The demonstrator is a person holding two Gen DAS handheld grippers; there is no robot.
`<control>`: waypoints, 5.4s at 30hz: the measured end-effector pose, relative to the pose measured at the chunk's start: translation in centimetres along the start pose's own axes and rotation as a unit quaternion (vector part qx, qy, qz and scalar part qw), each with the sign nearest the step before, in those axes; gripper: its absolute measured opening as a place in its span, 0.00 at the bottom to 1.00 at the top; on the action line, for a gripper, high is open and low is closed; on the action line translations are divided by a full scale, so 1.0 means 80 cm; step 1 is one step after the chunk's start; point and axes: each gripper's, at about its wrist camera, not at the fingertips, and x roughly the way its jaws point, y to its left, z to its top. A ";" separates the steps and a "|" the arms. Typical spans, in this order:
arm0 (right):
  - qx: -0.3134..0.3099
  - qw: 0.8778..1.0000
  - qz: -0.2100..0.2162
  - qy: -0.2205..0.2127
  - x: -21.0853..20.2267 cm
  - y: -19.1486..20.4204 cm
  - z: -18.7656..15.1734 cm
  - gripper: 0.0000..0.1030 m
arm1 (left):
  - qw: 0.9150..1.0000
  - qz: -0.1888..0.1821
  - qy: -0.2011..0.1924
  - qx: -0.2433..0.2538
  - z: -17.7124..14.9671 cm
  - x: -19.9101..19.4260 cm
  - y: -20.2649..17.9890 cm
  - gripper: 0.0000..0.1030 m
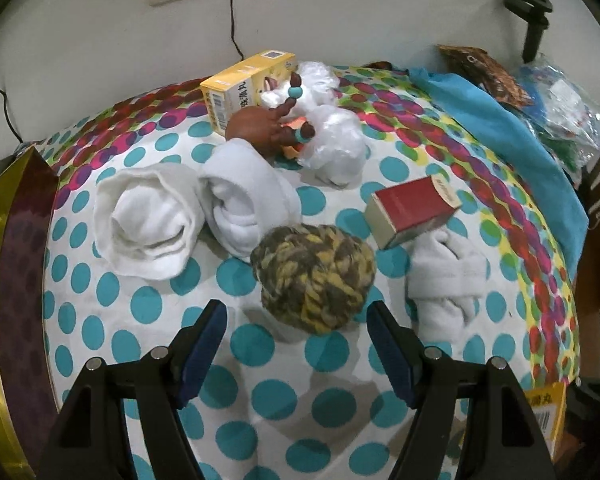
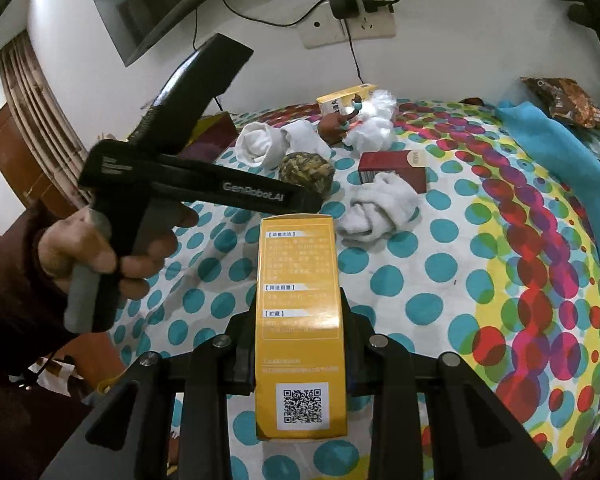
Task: Organize objects
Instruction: 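Grasp the yellow medicine box with the right gripper while the left gripper grasps the braided yarn ball, then carry the yarn ball into the gold tray and open the left gripper while the right carries the box, then lower the yellow box into the gold tray and open the right gripper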
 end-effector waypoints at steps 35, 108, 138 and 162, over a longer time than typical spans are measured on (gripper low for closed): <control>0.026 0.999 -0.008 -0.034 -0.012 0.017 0.002 0.28 | 0.995 0.068 -0.067 -0.030 -0.070 -0.117 0.068 0.52; -0.151 0.983 -0.015 0.098 0.275 0.348 0.208 0.28 | 0.955 0.118 -0.130 -0.239 -0.252 -0.242 0.386 0.71; -0.144 0.975 -0.056 0.161 0.347 0.345 0.207 0.38 | 0.957 0.105 -0.108 -0.248 -0.256 -0.229 0.400 0.71; 0.015 0.994 -0.105 0.033 0.120 0.122 0.123 0.48 | 0.987 0.069 -0.090 -0.114 -0.188 -0.198 0.238 0.71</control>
